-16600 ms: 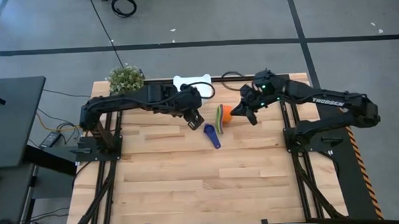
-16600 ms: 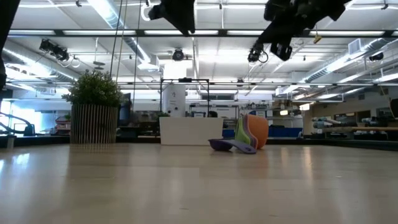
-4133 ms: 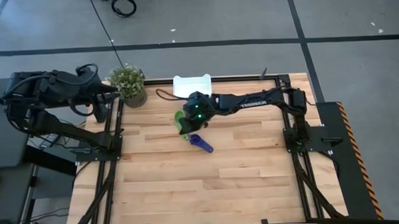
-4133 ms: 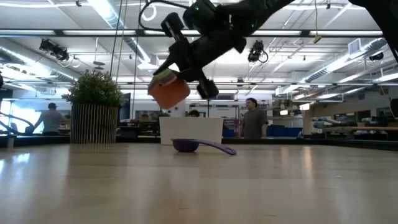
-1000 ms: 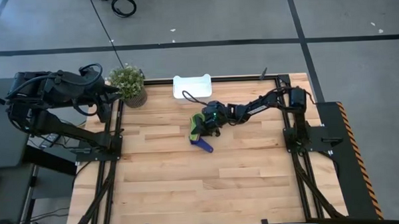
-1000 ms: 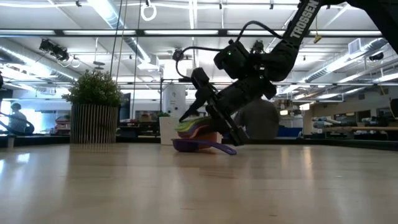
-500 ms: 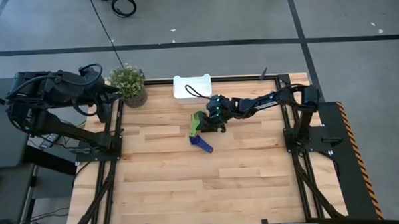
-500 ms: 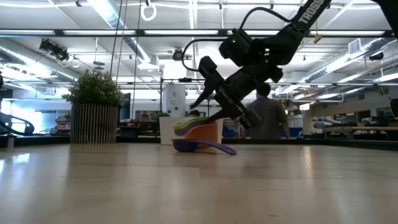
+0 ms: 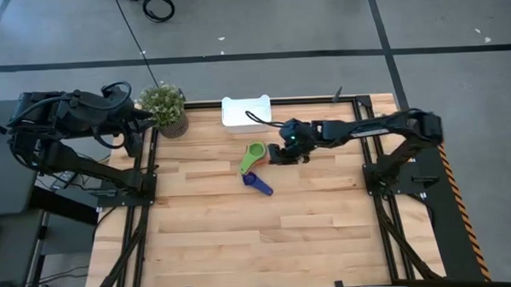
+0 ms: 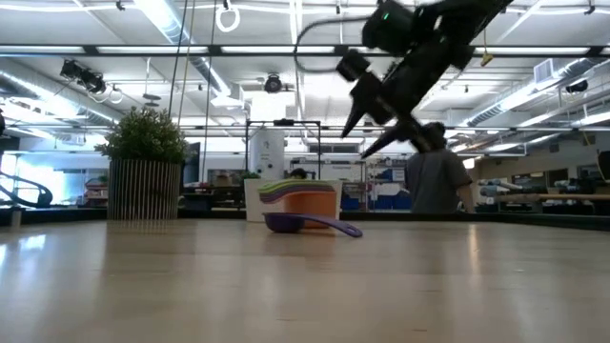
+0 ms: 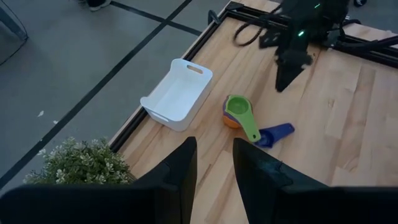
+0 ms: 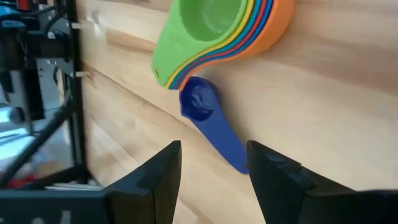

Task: Nest measuring cups in basket
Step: Stack the violet measuring cup on top of the green measuring cup

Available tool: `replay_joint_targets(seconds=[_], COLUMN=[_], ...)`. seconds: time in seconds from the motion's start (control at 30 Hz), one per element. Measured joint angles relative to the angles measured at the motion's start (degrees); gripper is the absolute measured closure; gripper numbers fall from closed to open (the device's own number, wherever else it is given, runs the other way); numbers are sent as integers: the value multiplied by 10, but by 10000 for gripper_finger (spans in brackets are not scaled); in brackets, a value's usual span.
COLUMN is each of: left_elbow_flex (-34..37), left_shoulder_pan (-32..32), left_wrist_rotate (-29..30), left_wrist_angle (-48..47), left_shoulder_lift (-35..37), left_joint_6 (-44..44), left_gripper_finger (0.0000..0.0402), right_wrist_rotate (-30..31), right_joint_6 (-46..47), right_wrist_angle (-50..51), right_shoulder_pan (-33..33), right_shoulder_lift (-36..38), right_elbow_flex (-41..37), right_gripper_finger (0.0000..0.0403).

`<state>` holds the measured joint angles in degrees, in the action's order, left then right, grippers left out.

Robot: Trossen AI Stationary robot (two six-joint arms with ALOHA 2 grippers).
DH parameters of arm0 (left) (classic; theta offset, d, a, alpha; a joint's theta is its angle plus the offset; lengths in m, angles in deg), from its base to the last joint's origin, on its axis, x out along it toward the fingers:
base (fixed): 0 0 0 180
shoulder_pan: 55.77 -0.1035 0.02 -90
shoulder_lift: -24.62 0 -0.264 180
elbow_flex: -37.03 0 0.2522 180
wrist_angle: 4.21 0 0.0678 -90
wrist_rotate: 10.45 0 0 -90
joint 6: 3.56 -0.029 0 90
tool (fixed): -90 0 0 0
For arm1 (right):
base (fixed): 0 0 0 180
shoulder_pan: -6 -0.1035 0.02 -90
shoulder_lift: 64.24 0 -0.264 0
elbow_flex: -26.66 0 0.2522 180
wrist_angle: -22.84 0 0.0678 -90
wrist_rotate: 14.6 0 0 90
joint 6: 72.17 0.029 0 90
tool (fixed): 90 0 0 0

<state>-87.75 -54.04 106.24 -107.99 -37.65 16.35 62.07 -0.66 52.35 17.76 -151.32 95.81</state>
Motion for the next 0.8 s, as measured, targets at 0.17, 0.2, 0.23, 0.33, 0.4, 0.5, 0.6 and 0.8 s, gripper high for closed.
replay_joint_targets(seconds=[0.17,0.2,0.23,0.33,0.4,0.5,0.6,0.8], left_elbow_flex=[0,0,0,0,0,0,0,0], left_shoulder_pan=[0,0,0,0,0,0,0,0], left_wrist_rotate=[0,0,0,0,0,0,-15,-47], left_wrist_angle=[0,0,0,0,0,0,0,0], left_shoulder_lift=[-12,-15,-19,-38,-53,-76,-100,-133], left_joint_6=[21,27,40,83,105,140,168,171], left_gripper_finger=[290,290,290,290,290,290,290,290], right_wrist_rotate=[88,101,112,135,137,119,79,17], right_joint_6=[-84,-103,-123,-183,-214,-248,-250,-273], right_wrist_angle=[83,93,99,106,111,114,110,90], right_shoulder_pan=[-35,-41,-47,-61,-65,-66,-66,-66], right_shoulder_lift=[77,89,101,129,142,157,165,169], right_elbow_flex=[0,0,0,0,0,0,0,0], right_gripper_finger=[215,215,215,215,215,215,215,215])
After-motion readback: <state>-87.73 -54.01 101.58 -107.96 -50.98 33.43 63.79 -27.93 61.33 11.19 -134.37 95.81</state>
